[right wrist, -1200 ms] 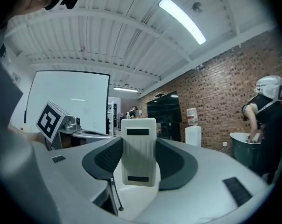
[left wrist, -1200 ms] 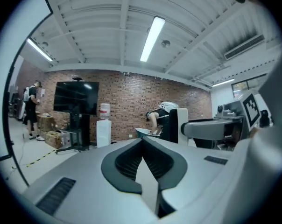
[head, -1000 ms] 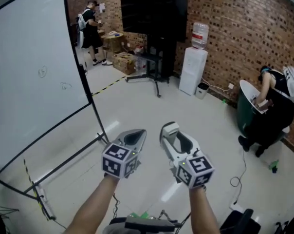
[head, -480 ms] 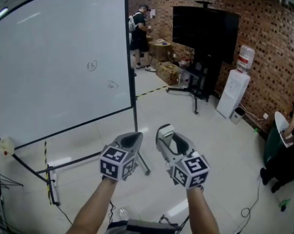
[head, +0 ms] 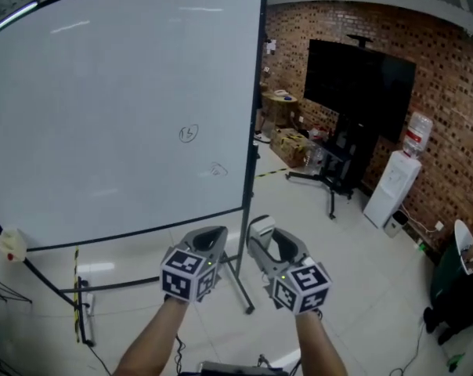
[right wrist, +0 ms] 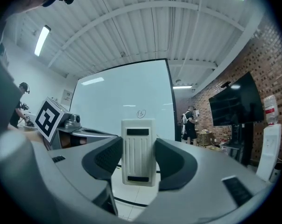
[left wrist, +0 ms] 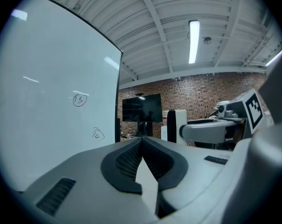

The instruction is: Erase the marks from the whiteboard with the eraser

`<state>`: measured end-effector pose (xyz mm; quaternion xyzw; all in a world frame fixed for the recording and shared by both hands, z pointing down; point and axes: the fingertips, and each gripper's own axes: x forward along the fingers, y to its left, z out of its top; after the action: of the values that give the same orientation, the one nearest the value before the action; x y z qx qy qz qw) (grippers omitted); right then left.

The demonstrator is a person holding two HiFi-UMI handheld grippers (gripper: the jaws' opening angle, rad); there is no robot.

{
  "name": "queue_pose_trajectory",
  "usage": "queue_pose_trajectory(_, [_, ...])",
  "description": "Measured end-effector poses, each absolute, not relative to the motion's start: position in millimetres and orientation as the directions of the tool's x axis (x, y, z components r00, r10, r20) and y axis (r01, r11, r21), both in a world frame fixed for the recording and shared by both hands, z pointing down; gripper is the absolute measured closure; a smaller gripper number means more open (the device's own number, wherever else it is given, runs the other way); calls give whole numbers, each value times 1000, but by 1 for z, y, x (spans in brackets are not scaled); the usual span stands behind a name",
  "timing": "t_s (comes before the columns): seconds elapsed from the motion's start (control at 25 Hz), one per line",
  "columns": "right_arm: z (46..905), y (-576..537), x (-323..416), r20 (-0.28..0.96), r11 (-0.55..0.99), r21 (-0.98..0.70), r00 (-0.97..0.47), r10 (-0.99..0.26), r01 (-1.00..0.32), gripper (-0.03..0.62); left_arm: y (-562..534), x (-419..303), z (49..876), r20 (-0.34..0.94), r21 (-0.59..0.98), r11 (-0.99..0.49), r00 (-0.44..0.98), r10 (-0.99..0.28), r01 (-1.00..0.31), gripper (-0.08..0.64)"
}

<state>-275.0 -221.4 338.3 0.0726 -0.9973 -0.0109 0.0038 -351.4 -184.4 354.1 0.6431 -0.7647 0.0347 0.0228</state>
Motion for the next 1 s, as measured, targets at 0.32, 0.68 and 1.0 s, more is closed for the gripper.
queue_pose_trajectory(0.32, [330, -223, -349, -9, 996, 15, -996, -86, -86, 364, -184, -423, 347, 66, -19, 226, -227, -972, -974, 566])
queue_pose_trajectory(0.68, [321, -242, -405, -40, 999, 1, -998, 48, 49, 364, -197, -473, 338, 45, -29, 345, -346, -937, -938, 566])
queue_pose_trajectory(1.0, [315, -265, -436, -53, 982, 9, -981, 186, 186, 364, -202, -493, 330, 27, -30, 486, -487, -873, -873, 566])
